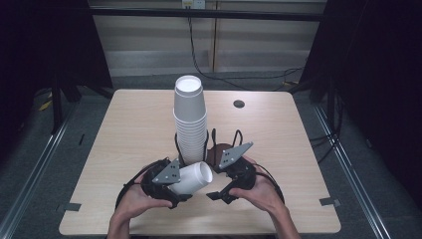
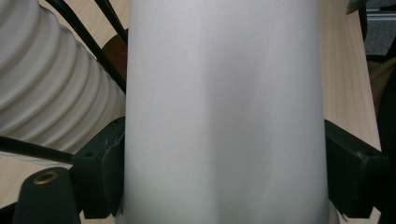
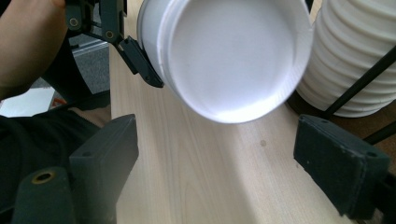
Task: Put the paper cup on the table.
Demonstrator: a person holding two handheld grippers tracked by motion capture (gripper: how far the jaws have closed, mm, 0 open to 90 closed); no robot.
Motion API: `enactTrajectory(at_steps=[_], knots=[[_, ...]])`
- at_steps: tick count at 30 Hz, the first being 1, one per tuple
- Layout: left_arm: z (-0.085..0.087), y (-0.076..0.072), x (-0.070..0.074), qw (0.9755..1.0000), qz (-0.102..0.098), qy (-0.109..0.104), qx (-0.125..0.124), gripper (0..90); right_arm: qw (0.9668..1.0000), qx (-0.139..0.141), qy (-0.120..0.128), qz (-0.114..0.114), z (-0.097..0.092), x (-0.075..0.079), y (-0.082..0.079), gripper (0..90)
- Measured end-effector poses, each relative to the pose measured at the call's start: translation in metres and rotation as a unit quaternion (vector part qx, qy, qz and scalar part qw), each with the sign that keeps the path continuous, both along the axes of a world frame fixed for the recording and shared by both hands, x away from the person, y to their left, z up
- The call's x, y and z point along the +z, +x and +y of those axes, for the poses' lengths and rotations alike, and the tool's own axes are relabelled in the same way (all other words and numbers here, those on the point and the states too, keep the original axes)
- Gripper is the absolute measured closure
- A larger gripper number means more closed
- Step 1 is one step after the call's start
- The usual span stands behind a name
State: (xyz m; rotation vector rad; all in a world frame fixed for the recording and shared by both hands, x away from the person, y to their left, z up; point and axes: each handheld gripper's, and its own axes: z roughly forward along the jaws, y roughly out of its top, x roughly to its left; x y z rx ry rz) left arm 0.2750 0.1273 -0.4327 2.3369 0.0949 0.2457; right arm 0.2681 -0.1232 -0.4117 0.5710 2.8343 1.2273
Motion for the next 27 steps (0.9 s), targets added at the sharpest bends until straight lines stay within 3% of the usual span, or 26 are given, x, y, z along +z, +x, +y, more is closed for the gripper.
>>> enactTrajectory(at_steps=[3, 4, 5, 8, 12, 16, 21, 27], knots=[[-0.002, 0.001, 0.000, 1.0000, 0.002, 0.006, -0.002, 15.4, 0.9999, 0.004, -0.015, 0.002, 0.003, 0.000, 0.000, 13.7], [-0.004, 0.001, 0.001, 0.9997, -0.001, 0.023, -0.009, 15.4, 0.9998, 0.007, -0.020, 0.002, 0.004, 0.000, 0.001, 13.7], [-0.004, 0.001, 0.001, 0.9997, -0.001, 0.023, -0.009, 15.4, 0.9997, 0.008, -0.023, -0.001, 0.004, -0.001, 0.001, 13.7], [-0.005, 0.000, 0.000, 0.9994, 0.000, 0.032, -0.011, 15.4, 0.9995, 0.011, -0.029, 0.006, 0.005, -0.002, 0.003, 13.6], [-0.007, 0.000, -0.003, 0.9987, -0.004, 0.049, -0.012, 15.4, 0.9980, 0.022, -0.057, 0.019, 0.010, -0.006, 0.005, 13.7], [-0.010, -0.003, -0.004, 0.9979, 0.000, 0.058, -0.027, 15.5, 0.9969, 0.024, -0.072, 0.023, 0.014, -0.007, 0.006, 14.0], [-0.010, -0.003, -0.005, 0.9980, 0.002, 0.058, -0.023, 15.5, 0.9953, 0.037, -0.082, 0.036, 0.017, -0.008, 0.009, 16.3], [-0.012, -0.004, -0.007, 0.9972, 0.007, 0.064, -0.037, 15.7, 0.9942, 0.048, -0.090, 0.035, 0.021, -0.010, 0.011, 16.9]])
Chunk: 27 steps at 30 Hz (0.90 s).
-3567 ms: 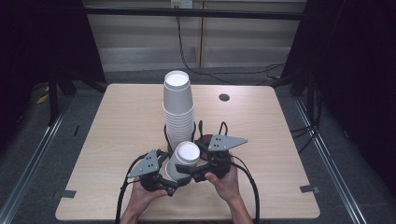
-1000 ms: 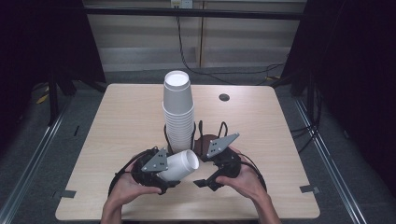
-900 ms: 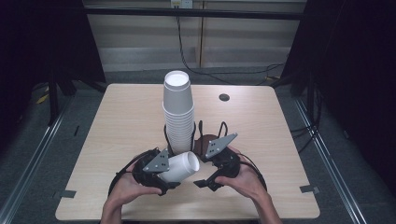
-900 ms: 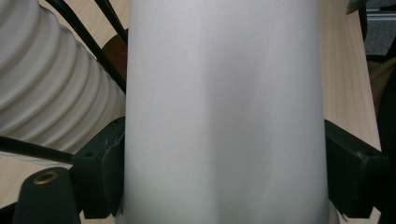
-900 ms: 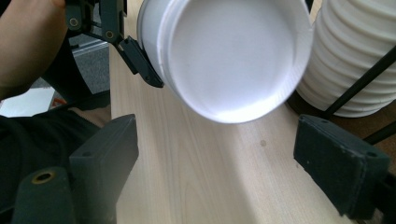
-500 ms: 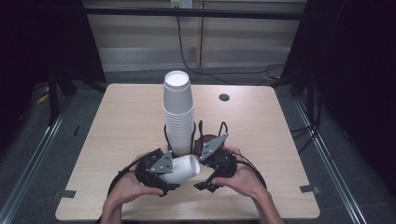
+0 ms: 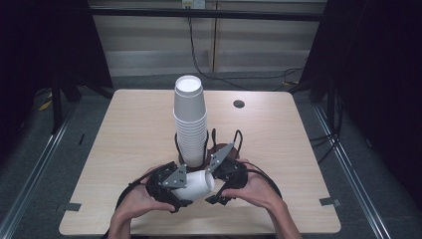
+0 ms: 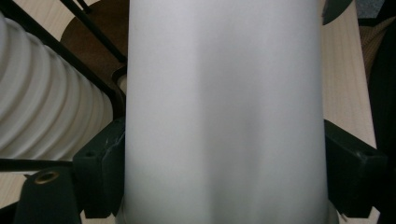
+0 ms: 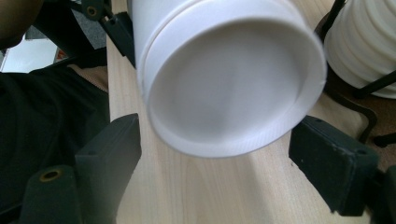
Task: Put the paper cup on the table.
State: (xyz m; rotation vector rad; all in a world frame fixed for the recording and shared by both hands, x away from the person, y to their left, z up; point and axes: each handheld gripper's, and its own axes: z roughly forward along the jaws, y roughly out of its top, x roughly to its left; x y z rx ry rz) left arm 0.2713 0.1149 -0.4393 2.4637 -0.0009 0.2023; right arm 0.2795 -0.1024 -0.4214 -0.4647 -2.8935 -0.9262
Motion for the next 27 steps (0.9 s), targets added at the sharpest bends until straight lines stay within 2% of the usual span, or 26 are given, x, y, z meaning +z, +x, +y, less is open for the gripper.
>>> enactTrajectory(at_steps=[2, 5, 11, 14, 20, 22, 25, 27], knots=[[-0.001, -0.001, -0.001, 1.0000, 0.006, -0.002, -0.001, 15.8, 1.0000, 0.004, -0.001, 0.009, 0.001, 0.000, 0.000, 17.2], [-0.003, -0.001, -0.001, 1.0000, 0.003, 0.006, -0.006, 15.9, 0.9998, 0.015, -0.007, 0.011, 0.003, 0.000, 0.001, 18.6], [-0.004, -0.003, -0.003, 0.9999, 0.006, 0.007, -0.014, 16.0, 0.9995, 0.021, -0.017, 0.018, 0.009, 0.001, 0.000, 16.9], [-0.005, -0.003, -0.004, 0.9998, 0.009, 0.009, -0.016, 16.0, 0.9995, 0.023, -0.016, 0.014, 0.010, 0.001, 0.002, 16.2], [-0.007, -0.004, -0.004, 0.9993, 0.017, 0.012, -0.030, 16.0, 0.9991, 0.035, -0.015, 0.020, 0.015, 0.002, 0.001, 16.4], [-0.007, -0.004, -0.005, 0.9994, 0.015, 0.011, -0.028, 16.0, 0.9989, 0.040, -0.016, 0.020, 0.017, 0.001, 0.001, 20.8], [-0.008, -0.005, -0.006, 0.9992, 0.020, 0.011, -0.033, 16.0, 0.9989, 0.041, -0.006, 0.020, 0.018, 0.001, 0.001, 20.5], [-0.009, -0.005, -0.006, 0.9992, 0.017, 0.013, -0.034, 15.9, 0.9989, 0.040, -0.012, 0.023, 0.018, 0.001, 0.001, 20.6]])
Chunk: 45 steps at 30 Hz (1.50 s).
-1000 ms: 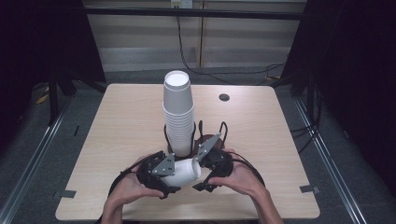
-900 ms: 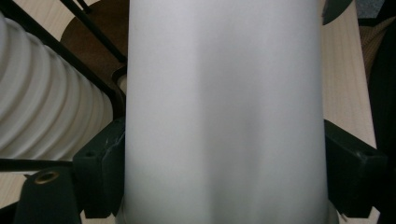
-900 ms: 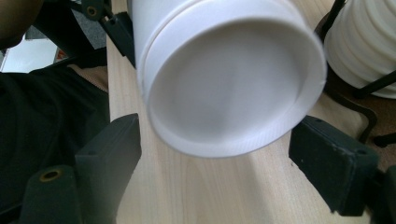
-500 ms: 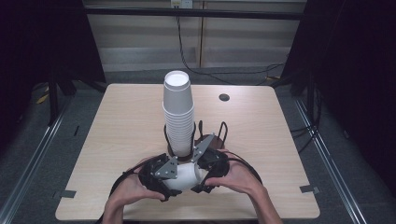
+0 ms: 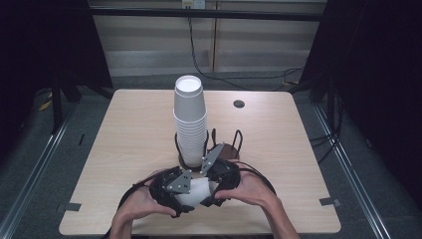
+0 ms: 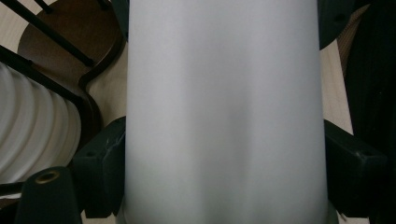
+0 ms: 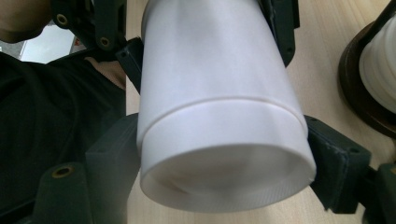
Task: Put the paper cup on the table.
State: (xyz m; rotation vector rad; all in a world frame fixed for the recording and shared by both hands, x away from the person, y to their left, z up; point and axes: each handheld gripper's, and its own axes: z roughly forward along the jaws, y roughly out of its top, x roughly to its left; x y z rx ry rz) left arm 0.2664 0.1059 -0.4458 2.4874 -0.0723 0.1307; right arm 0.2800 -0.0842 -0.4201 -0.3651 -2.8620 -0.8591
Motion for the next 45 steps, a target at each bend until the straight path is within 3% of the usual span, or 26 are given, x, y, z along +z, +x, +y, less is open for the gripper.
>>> enactTrajectory(at_steps=[9, 15, 24, 29, 32, 39, 40, 45], knots=[[0.000, -0.001, 0.000, 1.0000, 0.002, 0.002, -0.004, 16.0, 1.0000, 0.003, -0.001, 0.005, 0.002, -0.001, 0.000, 22.8], [0.001, 0.001, -0.001, 0.9999, 0.006, -0.008, -0.002, 15.0, 1.0000, -0.003, -0.003, 0.006, 0.000, 0.000, -0.001, 23.7], [0.006, 0.003, 0.002, 0.9987, 0.021, -0.046, -0.002, 13.7, 1.0000, 0.000, 0.002, 0.007, -0.002, 0.000, -0.001, 23.8], [0.009, 0.003, 0.004, 0.9981, 0.017, -0.059, -0.005, 13.9, 0.9999, -0.006, 0.002, 0.010, -0.004, 0.002, -0.002, 23.8], [0.013, 0.003, 0.005, 0.9957, 0.020, -0.089, -0.010, 14.2, 0.9999, -0.001, 0.008, 0.008, -0.005, 0.003, -0.002, 23.9], [0.018, 0.004, 0.009, 0.9925, 0.024, -0.120, -0.005, 15.0, 0.9999, -0.007, 0.010, 0.004, -0.006, 0.005, -0.003, 23.9], [0.021, 0.005, 0.011, 0.9900, 0.030, -0.138, -0.001, 15.2, 0.9999, -0.008, 0.011, 0.004, -0.007, 0.005, -0.003, 23.9], [0.027, 0.008, 0.015, 0.9868, 0.036, -0.158, 0.006, 15.7, 0.9997, -0.014, 0.017, 0.004, -0.011, 0.005, -0.002, 23.9]])
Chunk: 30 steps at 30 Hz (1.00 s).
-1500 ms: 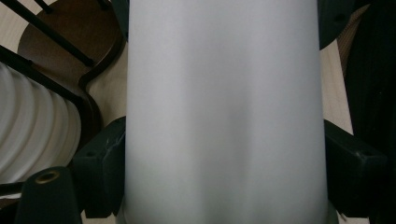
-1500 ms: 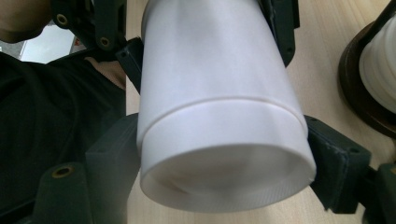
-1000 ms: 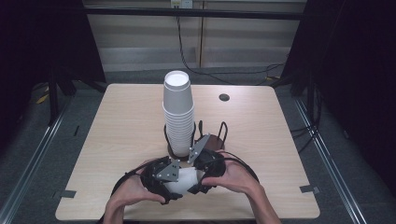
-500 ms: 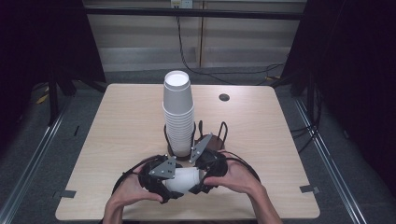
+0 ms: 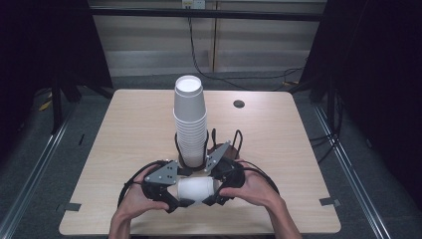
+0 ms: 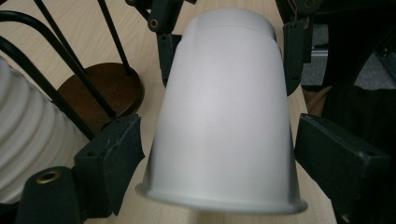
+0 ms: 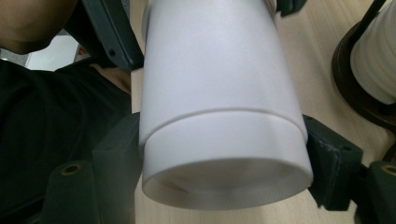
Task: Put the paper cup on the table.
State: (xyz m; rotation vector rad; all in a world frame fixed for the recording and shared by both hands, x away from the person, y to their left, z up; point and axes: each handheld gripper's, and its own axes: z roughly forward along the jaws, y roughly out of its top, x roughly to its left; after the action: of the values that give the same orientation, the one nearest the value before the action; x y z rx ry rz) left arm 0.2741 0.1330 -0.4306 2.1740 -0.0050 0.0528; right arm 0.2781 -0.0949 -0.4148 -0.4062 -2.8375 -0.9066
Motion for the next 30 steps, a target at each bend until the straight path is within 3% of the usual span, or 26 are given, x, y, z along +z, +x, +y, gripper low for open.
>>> enactTrajectory(at_steps=[5, 10, 13, 18, 24, 30], knots=[[0.008, 0.002, 0.002, 0.9994, -0.004, -0.032, 0.015, 15.7, 0.9999, -0.005, 0.016, 0.000, -0.009, 0.000, 0.000, 23.9], [0.011, 0.001, 0.002, 0.9989, -0.003, -0.036, 0.029, 15.7, 0.9996, -0.016, 0.021, -0.004, -0.015, 0.001, 0.000, 23.8], [0.018, 0.002, 0.003, 0.9977, 0.000, -0.058, 0.036, 15.7, 0.9988, -0.034, 0.032, -0.009, -0.028, 0.004, 0.001, 23.8], [0.022, 0.001, 0.001, 0.9970, 0.003, -0.065, 0.043, 15.6, 0.9977, -0.055, 0.036, -0.015, -0.037, 0.003, 0.000, 23.7], [0.024, 0.000, -0.003, 0.9954, 0.010, -0.077, 0.056, 15.6, 0.9955, -0.073, 0.057, -0.024, -0.043, 0.001, -0.002, 23.6], [0.030, -0.004, -0.006, 0.9931, 0.011, -0.096, 0.066, 15.6, 0.9911, -0.089, 0.095, -0.028, -0.046, -0.004, -0.003, 23.6]])
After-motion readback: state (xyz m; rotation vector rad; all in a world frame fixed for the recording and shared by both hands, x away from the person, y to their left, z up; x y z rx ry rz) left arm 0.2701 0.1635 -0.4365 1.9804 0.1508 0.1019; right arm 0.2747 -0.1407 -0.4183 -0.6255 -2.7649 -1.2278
